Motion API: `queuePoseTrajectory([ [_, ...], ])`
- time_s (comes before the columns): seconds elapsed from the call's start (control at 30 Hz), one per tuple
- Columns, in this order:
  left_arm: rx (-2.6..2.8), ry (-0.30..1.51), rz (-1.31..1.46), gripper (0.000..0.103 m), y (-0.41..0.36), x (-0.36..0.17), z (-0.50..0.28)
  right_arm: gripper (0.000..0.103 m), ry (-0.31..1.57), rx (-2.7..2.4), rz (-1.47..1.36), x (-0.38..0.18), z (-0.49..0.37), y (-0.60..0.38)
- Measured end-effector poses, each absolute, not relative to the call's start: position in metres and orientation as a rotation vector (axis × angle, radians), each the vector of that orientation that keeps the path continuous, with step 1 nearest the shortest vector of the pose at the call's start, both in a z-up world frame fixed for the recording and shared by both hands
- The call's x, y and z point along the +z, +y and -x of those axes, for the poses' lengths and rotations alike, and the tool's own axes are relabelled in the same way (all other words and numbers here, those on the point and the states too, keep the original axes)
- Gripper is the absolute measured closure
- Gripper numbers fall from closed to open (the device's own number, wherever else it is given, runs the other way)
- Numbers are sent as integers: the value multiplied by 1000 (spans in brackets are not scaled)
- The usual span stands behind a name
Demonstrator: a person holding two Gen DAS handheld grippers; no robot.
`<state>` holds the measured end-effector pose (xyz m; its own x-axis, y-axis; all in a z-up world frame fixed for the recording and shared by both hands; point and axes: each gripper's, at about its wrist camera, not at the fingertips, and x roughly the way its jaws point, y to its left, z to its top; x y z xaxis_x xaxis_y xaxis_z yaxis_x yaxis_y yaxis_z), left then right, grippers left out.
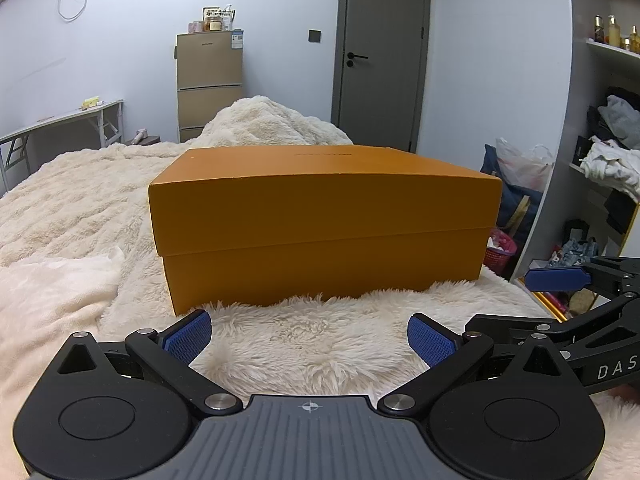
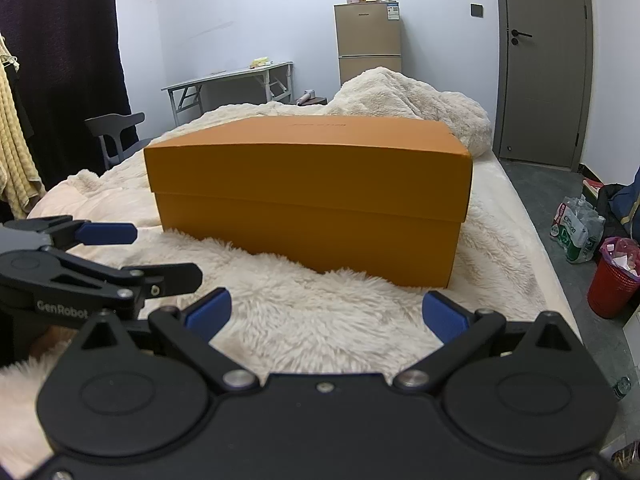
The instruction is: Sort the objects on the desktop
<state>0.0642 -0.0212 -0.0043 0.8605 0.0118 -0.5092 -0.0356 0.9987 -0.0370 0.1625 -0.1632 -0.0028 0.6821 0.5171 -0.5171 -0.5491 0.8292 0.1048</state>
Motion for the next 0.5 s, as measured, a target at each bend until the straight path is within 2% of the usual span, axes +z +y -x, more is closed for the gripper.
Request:
queuePoseTrajectory([
  [0.5, 25, 533, 46, 0, -21, -5, -65, 0, 560, 599, 64, -2, -162, -162],
])
